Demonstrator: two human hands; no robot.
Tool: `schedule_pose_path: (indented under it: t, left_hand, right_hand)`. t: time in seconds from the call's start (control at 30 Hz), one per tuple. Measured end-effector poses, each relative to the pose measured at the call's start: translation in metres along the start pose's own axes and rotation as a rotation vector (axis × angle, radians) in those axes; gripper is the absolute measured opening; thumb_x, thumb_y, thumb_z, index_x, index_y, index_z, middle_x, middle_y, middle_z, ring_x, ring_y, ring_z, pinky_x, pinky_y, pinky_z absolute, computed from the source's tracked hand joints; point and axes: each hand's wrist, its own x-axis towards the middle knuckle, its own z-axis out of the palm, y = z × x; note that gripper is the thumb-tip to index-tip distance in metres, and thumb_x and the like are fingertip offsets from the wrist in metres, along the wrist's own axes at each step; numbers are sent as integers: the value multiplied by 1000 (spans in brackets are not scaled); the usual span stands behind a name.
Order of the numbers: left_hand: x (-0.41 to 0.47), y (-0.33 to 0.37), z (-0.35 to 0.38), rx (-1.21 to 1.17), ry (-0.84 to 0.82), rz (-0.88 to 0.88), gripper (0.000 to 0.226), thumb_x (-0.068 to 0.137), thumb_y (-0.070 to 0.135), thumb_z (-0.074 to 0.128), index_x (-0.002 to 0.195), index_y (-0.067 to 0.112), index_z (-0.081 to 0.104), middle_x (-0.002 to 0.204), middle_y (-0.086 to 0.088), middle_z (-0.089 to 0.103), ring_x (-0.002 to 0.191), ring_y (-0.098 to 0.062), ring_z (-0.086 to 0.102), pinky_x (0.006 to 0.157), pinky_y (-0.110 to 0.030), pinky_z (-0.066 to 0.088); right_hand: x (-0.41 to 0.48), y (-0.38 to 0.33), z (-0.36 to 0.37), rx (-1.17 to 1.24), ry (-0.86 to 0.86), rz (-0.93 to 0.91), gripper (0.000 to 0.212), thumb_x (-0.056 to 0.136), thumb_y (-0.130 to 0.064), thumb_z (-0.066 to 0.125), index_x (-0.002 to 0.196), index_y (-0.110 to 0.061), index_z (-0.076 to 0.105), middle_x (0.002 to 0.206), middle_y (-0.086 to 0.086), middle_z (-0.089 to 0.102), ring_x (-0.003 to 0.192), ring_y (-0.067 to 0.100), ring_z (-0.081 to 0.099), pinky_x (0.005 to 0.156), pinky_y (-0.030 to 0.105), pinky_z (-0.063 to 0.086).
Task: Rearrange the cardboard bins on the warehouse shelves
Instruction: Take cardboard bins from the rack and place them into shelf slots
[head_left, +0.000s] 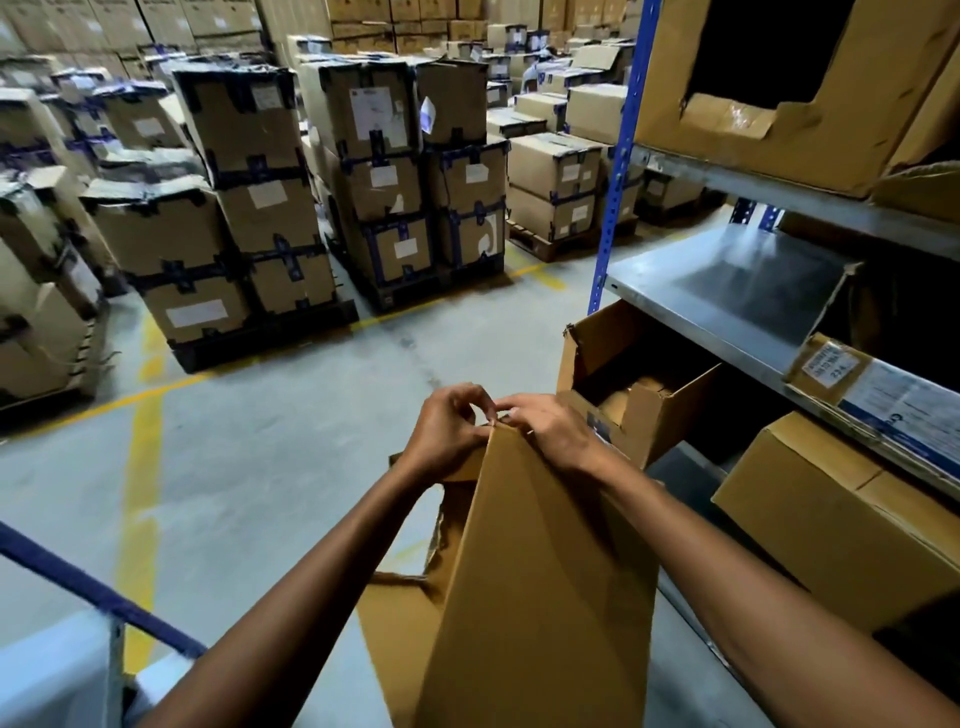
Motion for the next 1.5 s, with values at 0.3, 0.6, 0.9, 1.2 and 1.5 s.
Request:
schedule_pose_path:
  t: [0.3,0.6,0.9,1.2,1.5]
  left_hand:
    - [-15,1,-6,-300,-270,-60,11,79,-7,73,74,2,71,81,-36,63,70,-30,62,64,-39,51]
    - [-16,4,-30,-385,-355,-8,9,77,-14,69,83,-8,73,86,-23,71,84,-33,67,76,-39,54]
    - [-23,-3,-58,-523,-531,-167,48,78,-19,39,116,-3,64,116,-21,67,114,-27,63,90,-31,48]
    - [-36,-4,-19,745,191,-151,60,90,49,55,48,10,39,48,-9,39,55,-35,50,50,-32,27]
    - [-24,-35,-121,241,115,-80,58,92,27,66,50,19,27,50,0,22,44,-10,19,45,-28,17]
  right_hand:
    - [15,10,2,89,-330,172,31,91,4,51,96,-17,74,96,3,73,87,17,68,63,19,49]
    - [35,12,21,-238,-227,-28,25,89,-24,58,72,-41,66,84,-13,70,82,3,62,70,26,44]
    - [37,31,56,-103,99,-140,44,69,-37,35,57,-7,65,52,2,55,54,16,53,56,32,40]
    - [32,7,85,-160,288,124,25,69,-32,33,57,-16,49,77,18,66,70,34,57,56,30,30]
    - [20,70,27,-394,312,240,19,90,-23,41,82,-22,58,80,5,65,78,28,60,66,33,47]
